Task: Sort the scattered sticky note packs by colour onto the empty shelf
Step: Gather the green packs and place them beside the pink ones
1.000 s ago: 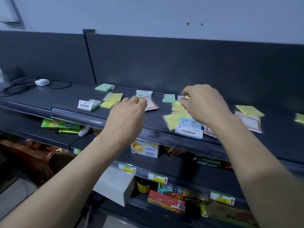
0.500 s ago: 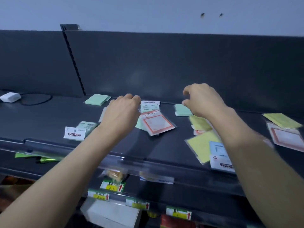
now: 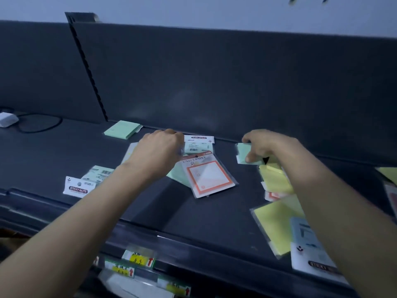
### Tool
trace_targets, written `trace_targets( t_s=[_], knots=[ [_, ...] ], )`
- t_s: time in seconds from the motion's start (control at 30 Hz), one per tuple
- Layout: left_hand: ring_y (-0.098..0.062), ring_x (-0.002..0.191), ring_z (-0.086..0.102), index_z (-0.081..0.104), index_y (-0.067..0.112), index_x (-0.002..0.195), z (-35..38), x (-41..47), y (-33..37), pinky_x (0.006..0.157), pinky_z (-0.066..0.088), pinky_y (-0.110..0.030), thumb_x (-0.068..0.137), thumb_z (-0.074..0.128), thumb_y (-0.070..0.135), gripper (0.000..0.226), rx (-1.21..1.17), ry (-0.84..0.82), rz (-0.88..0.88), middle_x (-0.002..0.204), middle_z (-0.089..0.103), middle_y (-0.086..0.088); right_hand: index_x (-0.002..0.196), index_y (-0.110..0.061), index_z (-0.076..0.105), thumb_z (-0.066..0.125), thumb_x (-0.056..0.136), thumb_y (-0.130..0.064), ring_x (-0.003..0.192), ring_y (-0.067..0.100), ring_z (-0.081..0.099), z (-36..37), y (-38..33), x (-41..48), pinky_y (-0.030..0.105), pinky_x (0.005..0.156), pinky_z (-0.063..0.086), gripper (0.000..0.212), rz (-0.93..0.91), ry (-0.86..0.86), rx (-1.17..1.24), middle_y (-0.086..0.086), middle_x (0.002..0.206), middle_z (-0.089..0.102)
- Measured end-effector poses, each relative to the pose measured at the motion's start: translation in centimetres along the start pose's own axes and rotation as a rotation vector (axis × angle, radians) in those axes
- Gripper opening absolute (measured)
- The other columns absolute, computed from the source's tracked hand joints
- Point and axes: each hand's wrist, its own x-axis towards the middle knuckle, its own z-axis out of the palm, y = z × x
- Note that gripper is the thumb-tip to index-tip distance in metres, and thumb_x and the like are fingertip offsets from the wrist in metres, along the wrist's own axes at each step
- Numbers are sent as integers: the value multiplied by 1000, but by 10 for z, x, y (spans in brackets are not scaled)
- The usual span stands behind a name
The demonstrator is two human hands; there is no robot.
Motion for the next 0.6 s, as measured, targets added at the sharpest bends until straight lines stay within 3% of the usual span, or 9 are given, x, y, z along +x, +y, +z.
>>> trace_targets(
  t_s=[0.2,0.27,0.37,0.47,0.5,0.6],
  knots=[
    [-25,105,54,55,19,114,9,9,0,76,40,-31,83,65,32,35,0,-247,-18,114,57,-1,145,-29,31,74,79,-39,116,29,56,-10,9,30,45,98,46,80,-9,-179,-57,0,147,38],
    [-24,103,54,54,20,119,13,10,1,80,43,-30,80,69,34,44,-32,-330,-23,114,58,-3,144,-27,34,75,77,-38,114,30,56,-11,9,34,45,96,48,79,-16,-186,-73,1,146,38],
    [-22,102,53,51,20,127,17,12,0,79,41,-27,77,74,33,57,-128,-430,-64,117,57,-3,123,-9,49,78,76,-35,103,32,59,-11,8,36,41,87,52,61,-32,-151,-105,7,125,52],
    [-19,100,51,44,20,132,20,15,-4,82,41,-26,73,78,30,69,-247,-487,-100,122,54,-1,105,-1,56,75,80,-25,91,31,62,-11,2,37,32,78,52,39,-96,-5,-56,10,107,59],
    [-20,107,51,39,20,137,21,16,-5,88,41,-27,71,79,30,77,-285,-510,-109,129,52,-1,105,0,58,72,82,-21,91,31,63,-13,-1,36,28,73,50,33,-132,70,-41,12,107,60],
    [-19,132,37,16,23,149,22,18,-4,106,31,-28,70,81,27,103,-370,-601,-127,148,35,3,102,0,60,62,84,-11,100,34,62,-18,-11,32,35,74,52,21,-242,253,12,16,107,61]
  ],
)
